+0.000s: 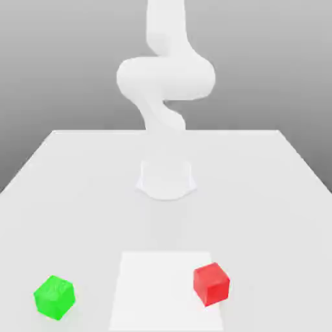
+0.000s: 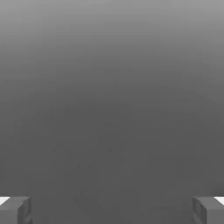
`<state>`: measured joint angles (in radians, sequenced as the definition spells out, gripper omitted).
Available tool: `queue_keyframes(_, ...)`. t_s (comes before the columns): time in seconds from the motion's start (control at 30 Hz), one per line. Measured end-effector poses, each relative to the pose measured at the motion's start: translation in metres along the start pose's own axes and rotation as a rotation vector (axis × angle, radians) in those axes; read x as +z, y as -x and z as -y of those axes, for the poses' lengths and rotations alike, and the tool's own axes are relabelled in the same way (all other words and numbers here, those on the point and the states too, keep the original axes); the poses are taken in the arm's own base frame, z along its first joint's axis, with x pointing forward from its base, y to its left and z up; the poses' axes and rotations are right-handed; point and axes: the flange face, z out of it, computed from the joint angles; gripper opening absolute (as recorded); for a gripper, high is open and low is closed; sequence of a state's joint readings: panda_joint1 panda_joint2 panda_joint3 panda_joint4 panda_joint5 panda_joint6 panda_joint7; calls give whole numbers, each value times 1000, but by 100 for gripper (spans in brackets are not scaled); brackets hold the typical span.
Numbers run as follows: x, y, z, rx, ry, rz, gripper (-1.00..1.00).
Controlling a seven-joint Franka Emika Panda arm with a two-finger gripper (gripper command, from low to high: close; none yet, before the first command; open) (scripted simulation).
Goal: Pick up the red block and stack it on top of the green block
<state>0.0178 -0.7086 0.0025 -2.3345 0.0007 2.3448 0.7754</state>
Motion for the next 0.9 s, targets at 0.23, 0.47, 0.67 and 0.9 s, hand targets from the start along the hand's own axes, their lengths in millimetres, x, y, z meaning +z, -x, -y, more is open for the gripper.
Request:
queue_keyframes(0.23,153,50,-12,-117,133,191,0)
queue_keyframes(0.47,274,131,-53,-237,256,381,0)
queue_keyframes(0.67,348,218,-107,-348,355,547,0)
queue_keyframes(0.9,409,273,-158,-379,394,606,0)
